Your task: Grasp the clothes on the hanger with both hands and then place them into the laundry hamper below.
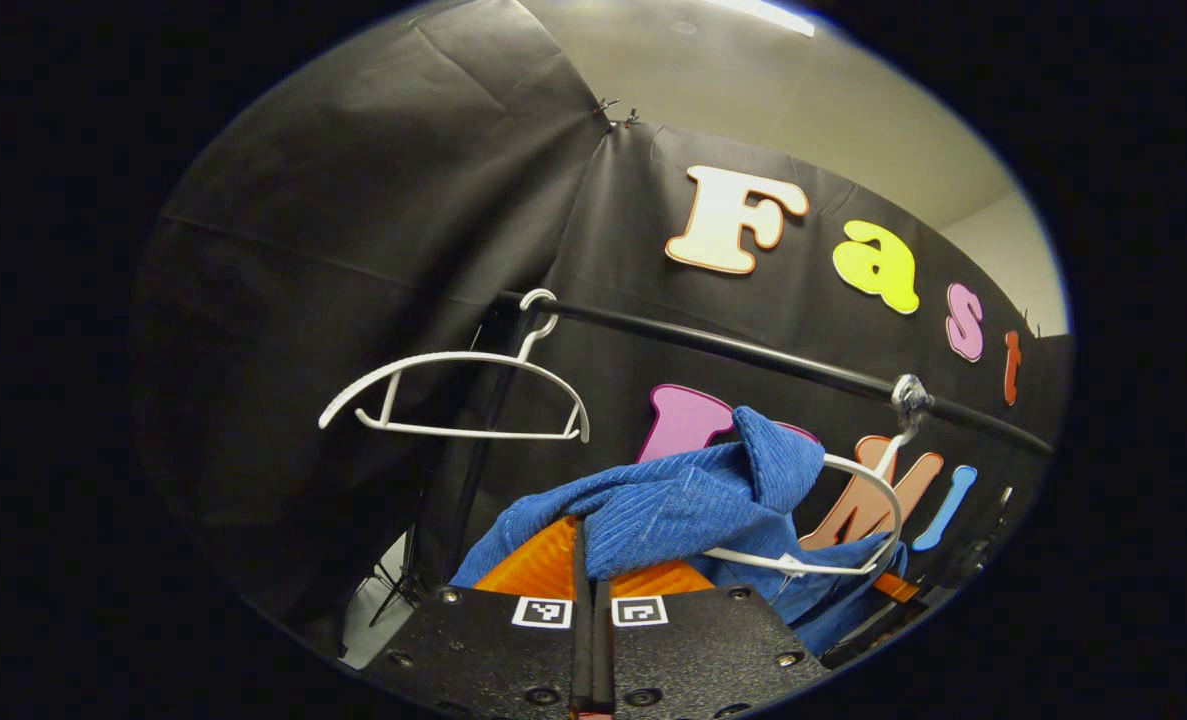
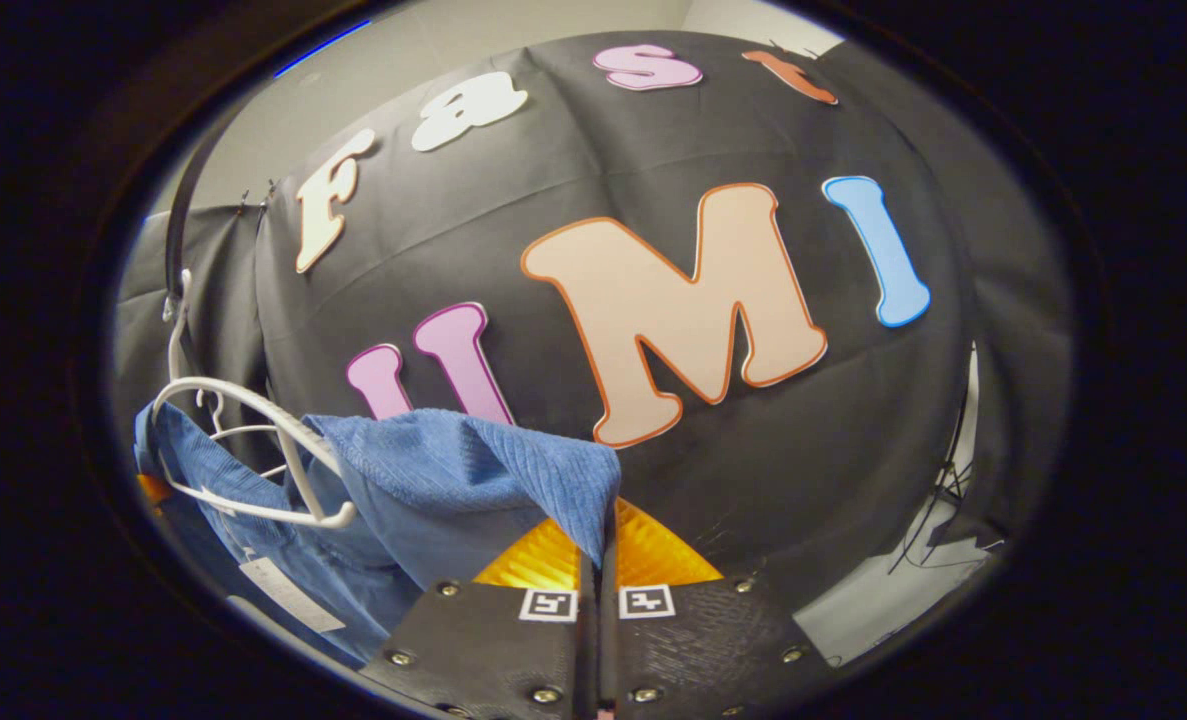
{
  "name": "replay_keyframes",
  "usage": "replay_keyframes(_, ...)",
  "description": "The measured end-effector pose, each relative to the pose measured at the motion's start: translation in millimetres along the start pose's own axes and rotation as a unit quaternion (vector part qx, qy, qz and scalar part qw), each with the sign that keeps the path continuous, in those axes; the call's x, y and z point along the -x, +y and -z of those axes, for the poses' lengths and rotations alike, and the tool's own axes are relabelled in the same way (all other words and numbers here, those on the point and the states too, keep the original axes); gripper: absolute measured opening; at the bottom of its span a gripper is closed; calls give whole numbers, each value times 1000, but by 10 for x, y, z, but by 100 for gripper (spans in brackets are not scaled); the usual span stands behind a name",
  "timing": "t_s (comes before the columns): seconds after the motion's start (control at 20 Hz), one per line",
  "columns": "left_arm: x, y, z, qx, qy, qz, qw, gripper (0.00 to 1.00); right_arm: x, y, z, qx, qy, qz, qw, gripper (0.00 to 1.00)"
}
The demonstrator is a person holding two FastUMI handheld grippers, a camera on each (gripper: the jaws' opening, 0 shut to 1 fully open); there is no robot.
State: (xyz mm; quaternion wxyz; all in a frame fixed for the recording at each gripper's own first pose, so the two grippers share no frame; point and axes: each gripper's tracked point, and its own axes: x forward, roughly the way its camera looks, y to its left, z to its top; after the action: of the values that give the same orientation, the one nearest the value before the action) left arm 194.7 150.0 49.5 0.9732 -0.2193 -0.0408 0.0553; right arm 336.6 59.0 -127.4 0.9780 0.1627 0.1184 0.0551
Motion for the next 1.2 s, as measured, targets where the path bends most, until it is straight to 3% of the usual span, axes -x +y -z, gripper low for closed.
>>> replay_keyframes(0.15,-47,36,-85,18,20,11,1000,0,16,21,131,12,11,3,1000,1)
replay_keyframes(0.3,-111,48,65,45,56,49,996,0,79,14,251,13,16,8,1000,1)
replay_keyframes(0.5,3,-87,354,140,98,141,975,0,195,-74,311,24,20,20,999,1)
replay_keyframes(0.6,86,-155,440,157,109,193,962,0,266,-124,296,38,16,27,999,1)
replay_keyframes(0.7,172,-182,485,168,113,219,955,0,330,-141,255,47,12,31,998,1)
replay_keyframes(0.85,329,-273,556,122,106,252,954,1,433,-175,191,55,5,40,998,1)
replay_keyframes(1.05,399,-270,363,-13,64,251,966,5,538,-237,163,66,3,52,996,1)
replay_keyframes(1.15,438,-347,88,-16,36,276,960,4,553,-262,151,61,2,59,996,1)
replay_keyframes(1.2,441,-350,-43,26,28,289,957,5,569,-270,149,56,2,61,997,1)
